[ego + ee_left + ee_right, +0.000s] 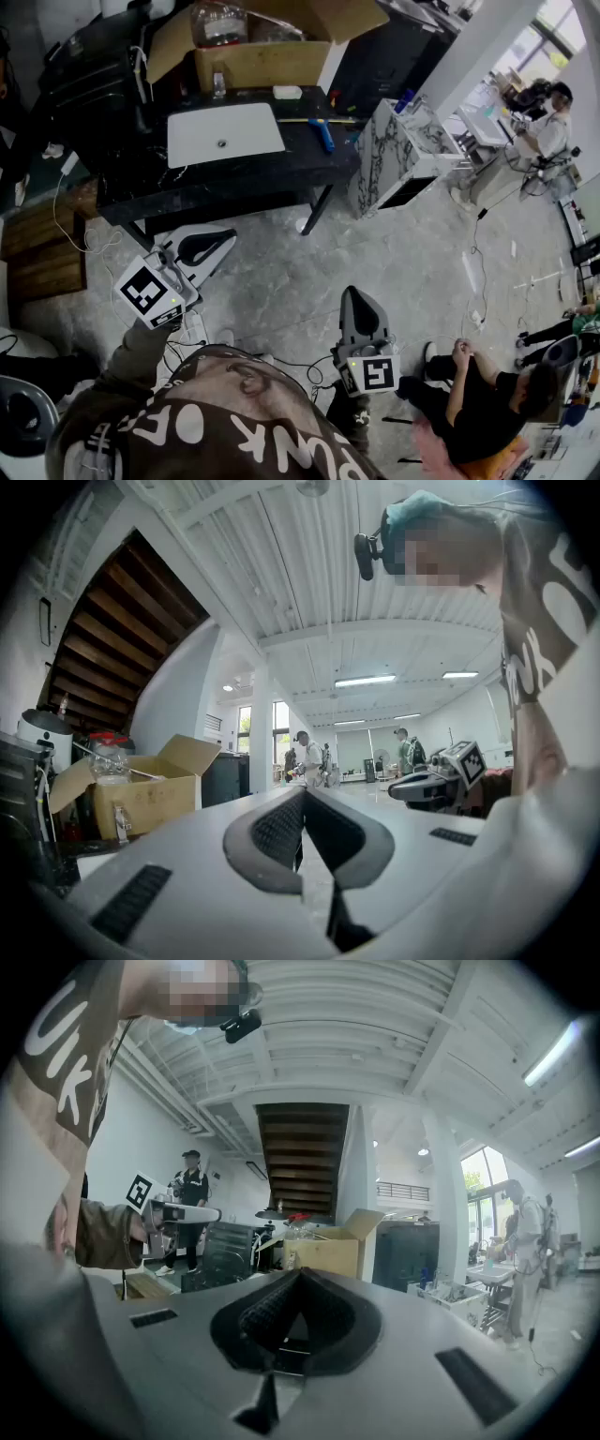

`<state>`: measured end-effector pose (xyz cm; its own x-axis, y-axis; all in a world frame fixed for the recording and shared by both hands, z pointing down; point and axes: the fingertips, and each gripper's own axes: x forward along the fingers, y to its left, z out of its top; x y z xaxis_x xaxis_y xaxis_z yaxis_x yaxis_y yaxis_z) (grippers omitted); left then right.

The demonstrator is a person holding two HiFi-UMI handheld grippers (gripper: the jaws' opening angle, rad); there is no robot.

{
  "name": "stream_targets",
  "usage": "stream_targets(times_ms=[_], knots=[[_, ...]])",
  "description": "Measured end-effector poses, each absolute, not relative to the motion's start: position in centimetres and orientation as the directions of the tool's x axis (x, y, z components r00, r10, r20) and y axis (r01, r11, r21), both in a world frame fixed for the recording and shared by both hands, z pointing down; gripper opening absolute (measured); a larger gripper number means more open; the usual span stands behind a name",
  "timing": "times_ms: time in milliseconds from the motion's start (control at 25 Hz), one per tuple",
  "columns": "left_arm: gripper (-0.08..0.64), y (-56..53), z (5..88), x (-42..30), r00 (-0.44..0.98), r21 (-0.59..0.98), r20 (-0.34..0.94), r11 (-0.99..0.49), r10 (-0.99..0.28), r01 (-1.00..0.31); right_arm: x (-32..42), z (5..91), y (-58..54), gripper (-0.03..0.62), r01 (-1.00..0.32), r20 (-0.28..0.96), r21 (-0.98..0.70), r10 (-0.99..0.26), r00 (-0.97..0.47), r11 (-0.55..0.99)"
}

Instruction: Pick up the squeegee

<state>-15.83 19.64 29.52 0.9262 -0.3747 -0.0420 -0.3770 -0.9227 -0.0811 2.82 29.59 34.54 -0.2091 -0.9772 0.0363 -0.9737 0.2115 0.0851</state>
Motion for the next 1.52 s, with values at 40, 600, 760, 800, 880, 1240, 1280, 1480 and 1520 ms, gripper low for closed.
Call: stream_targets(times_ms=[40,600,760,800,880,1240,1280,1480,1520], knots=[[0.003,19.7,29.5,-15.9,0.926,-0.081,-0.041,-0.922,-0.375,-0.377,2.9,35.0,29.8,0.007,-0.970,0.056,0.100,-0.975,-0.216,0.220],[0.003,19.3,29.9,-15.9,0.924,-0.074,-0.037,-0.921,-0.381,-0.383,3.2,35.3,29.5,0.008,-0.970,0.052,0.103,-0.975,-0.216,0.221],[0.003,19.2,30.2,-15.8,0.925,-0.074,-0.036,-0.922,-0.379,-0.381,3.3,35.3,29.4,0.011,-0.970,0.036,0.111,-0.977,-0.212,0.215],[0.003,19.1,30.2,-15.8,0.925,-0.074,-0.038,-0.922,-0.379,-0.381,3.3,35.4,29.3,0.011,-0.970,0.037,0.113,-0.976,-0.214,0.217],[0.003,19.0,30.2,-15.7,0.925,-0.074,-0.038,-0.922,-0.379,-0.381,3.2,35.6,29.2,0.011,-0.968,0.049,0.107,-0.974,-0.222,0.226],[0.003,18.9,30.0,-15.3,0.924,-0.075,-0.035,-0.921,-0.382,-0.383,2.0,36.5,28.3,0.515,-0.949,0.082,0.050,-0.949,-0.306,0.310],[0.003,18.9,30.0,-15.3,0.924,-0.075,-0.034,-0.920,-0.382,-0.384,1.8,36.6,28.2,0.553,-0.947,0.084,0.064,-0.947,-0.310,0.316],[0.003,18.9,30.1,-15.2,0.922,-0.076,-0.034,-0.919,-0.385,-0.387,1.6,36.7,27.9,0.594,-0.946,0.098,0.082,-0.948,-0.304,0.312],[0.003,18.9,30.1,-15.1,0.922,-0.076,-0.034,-0.919,-0.386,-0.387,1.6,36.5,27.9,0.594,-0.948,0.082,0.072,-0.949,-0.305,0.311]])
